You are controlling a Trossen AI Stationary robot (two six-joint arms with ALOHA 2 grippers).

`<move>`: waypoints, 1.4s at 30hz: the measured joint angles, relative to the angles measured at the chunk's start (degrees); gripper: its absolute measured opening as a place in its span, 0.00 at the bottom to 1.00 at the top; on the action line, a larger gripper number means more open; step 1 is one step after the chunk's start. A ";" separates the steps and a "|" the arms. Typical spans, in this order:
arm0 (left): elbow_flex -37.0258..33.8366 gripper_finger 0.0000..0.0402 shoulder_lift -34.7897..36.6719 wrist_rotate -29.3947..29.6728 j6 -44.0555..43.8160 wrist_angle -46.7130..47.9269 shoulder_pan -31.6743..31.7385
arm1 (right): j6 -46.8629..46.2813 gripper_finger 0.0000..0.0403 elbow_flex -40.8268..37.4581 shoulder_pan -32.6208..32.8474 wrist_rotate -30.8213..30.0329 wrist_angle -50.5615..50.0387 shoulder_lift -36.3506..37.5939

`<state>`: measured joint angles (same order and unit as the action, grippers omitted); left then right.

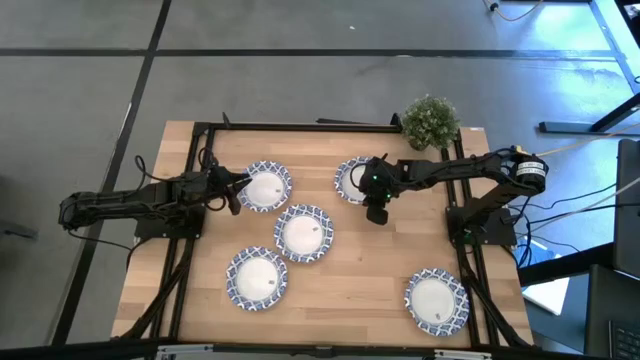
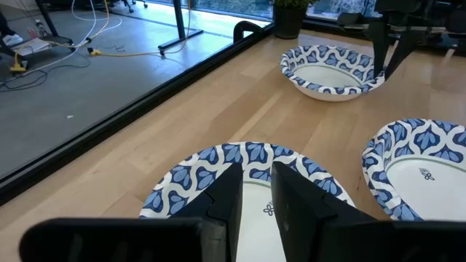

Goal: Nest bowls inside each other
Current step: Stack the white patterned bowl on top of the other white patterned bowls

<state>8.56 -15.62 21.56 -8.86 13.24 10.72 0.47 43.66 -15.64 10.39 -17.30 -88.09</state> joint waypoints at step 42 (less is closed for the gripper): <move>0.02 0.17 0.00 0.02 0.00 -0.02 0.00 | -3.98 0.11 18.43 13.07 0.20 2.25 -0.07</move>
<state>8.57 -15.62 21.58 -8.86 13.21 10.72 -3.51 62.08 -2.57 10.59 -15.05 -88.16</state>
